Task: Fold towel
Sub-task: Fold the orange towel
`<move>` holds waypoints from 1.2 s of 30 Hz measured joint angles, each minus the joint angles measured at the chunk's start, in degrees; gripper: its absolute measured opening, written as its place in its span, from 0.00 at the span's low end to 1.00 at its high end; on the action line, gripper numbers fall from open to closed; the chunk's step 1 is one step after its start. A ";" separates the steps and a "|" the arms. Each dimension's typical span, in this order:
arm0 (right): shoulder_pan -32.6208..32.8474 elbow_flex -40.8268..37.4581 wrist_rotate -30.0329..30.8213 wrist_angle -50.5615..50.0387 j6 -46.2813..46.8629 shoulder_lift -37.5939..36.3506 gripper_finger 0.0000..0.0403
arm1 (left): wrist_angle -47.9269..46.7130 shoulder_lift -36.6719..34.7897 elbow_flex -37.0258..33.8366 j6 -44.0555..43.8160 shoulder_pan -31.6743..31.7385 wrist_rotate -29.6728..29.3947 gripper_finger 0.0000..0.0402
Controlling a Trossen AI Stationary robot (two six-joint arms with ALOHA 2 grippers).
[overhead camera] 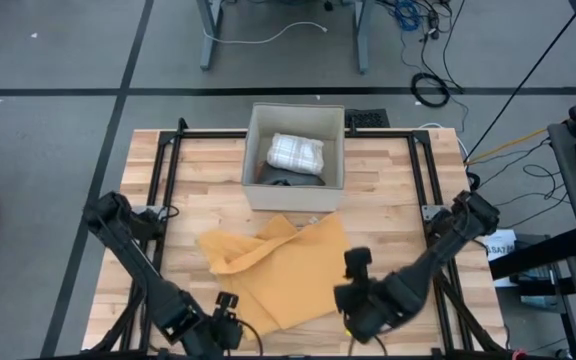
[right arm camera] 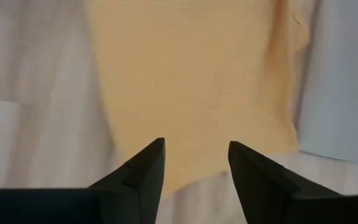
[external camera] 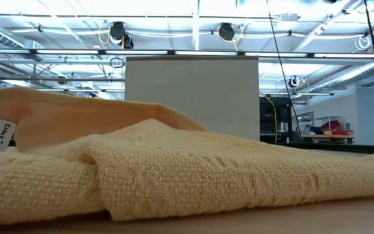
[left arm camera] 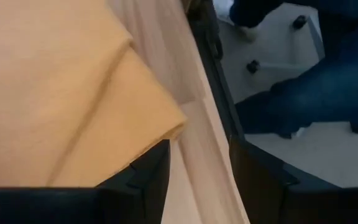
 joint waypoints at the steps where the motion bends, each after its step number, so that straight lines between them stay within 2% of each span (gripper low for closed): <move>1: 1.01 0.00 0.08 0.46 0.64 0.02 0.40 | 1.56 1.09 -0.69 -0.24 -0.25 0.09 0.42; 7: 5.21 -1.25 0.43 1.48 7.05 0.52 0.38 | 6.11 7.21 -1.17 0.02 -0.05 -0.02 0.42; 13: 7.60 -8.78 0.16 4.41 11.81 0.74 0.37 | 8.07 11.44 -1.17 0.02 0.75 -0.01 0.42; 18: 8.41 -14.70 0.15 4.93 14.91 0.73 0.37 | 7.80 12.75 -1.17 -0.04 1.83 -1.06 0.42; 24: 9.02 -20.33 0.15 9.96 13.61 0.74 0.37 | 7.81 12.73 -1.14 -0.58 3.14 -4.52 0.42; 31: 9.01 -24.56 0.06 13.74 12.59 0.72 0.37 | 10.45 14.55 -1.12 0.02 4.01 5.26 0.42; 36: 9.01 -26.75 -0.73 15.35 12.09 0.68 0.37 | 10.19 15.38 -1.14 0.49 4.24 5.48 0.42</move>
